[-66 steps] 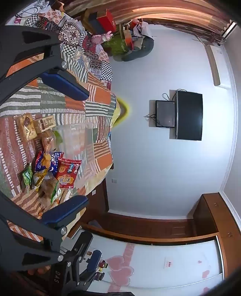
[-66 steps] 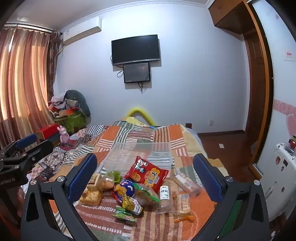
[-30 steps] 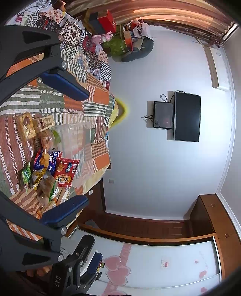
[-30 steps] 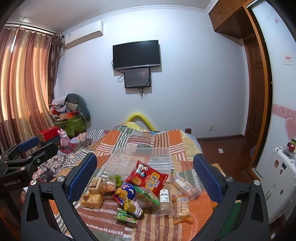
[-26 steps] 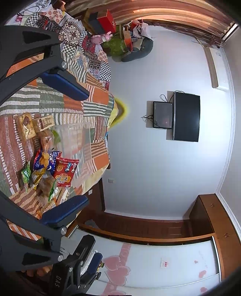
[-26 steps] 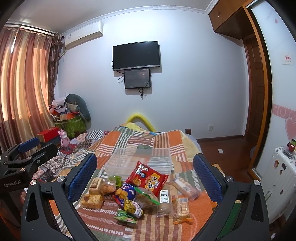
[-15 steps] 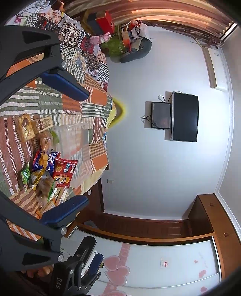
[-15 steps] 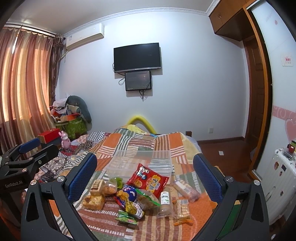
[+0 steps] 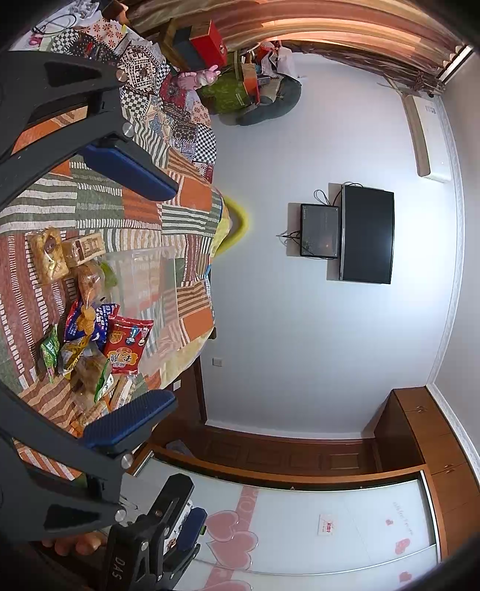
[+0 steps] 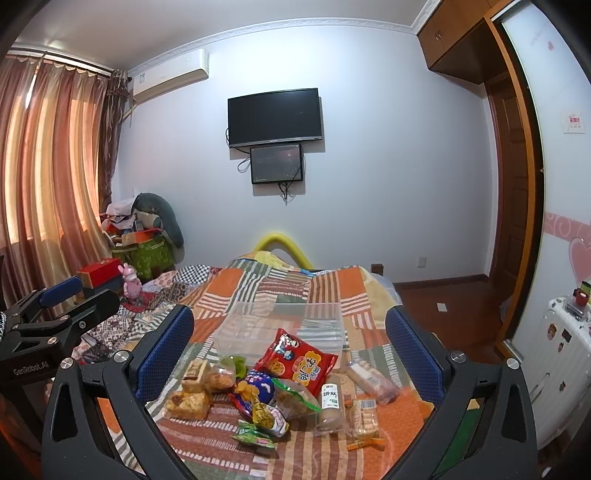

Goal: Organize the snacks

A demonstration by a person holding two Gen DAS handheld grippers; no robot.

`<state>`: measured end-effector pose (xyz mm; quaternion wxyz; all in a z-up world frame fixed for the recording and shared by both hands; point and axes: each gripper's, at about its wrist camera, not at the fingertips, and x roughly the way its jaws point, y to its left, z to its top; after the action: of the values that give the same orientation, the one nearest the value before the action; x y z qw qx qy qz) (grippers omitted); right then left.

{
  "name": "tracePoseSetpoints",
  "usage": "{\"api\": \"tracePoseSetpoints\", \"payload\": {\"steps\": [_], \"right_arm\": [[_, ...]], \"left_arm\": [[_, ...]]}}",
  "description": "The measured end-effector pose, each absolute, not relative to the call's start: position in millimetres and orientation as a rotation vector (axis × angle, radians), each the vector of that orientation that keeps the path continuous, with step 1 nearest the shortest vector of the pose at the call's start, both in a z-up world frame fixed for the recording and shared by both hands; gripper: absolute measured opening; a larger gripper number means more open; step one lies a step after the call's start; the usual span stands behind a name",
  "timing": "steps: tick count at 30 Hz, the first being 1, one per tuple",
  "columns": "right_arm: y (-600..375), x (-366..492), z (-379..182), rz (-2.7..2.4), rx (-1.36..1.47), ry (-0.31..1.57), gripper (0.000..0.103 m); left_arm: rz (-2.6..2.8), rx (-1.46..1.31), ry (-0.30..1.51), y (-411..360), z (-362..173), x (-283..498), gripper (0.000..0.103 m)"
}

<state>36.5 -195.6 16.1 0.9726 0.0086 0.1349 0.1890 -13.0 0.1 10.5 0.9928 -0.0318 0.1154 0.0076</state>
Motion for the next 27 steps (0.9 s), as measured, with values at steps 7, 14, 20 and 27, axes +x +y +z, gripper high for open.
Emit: {"api": "tracePoseSetpoints", "payload": {"steps": [7,14,20,27], "right_arm": [[-195,36,17,0.380,0.019,0.273,0.103],[-195,37,17,0.381,0.024,0.276,0.103],[-195,40,15,0.383,0.024,0.292,0.103],[-194,47,7,0.389,0.014,0.323,0.100]], "left_arm": [[0.015,-0.064,0.231,0,11,-13,0.103],[0.012,-0.063,0.231,0,11,-14,0.103],[-0.008,-0.071,0.234,2,9,-11,0.103],[-0.010,-0.051,0.280,4,2,2,0.088]]}}
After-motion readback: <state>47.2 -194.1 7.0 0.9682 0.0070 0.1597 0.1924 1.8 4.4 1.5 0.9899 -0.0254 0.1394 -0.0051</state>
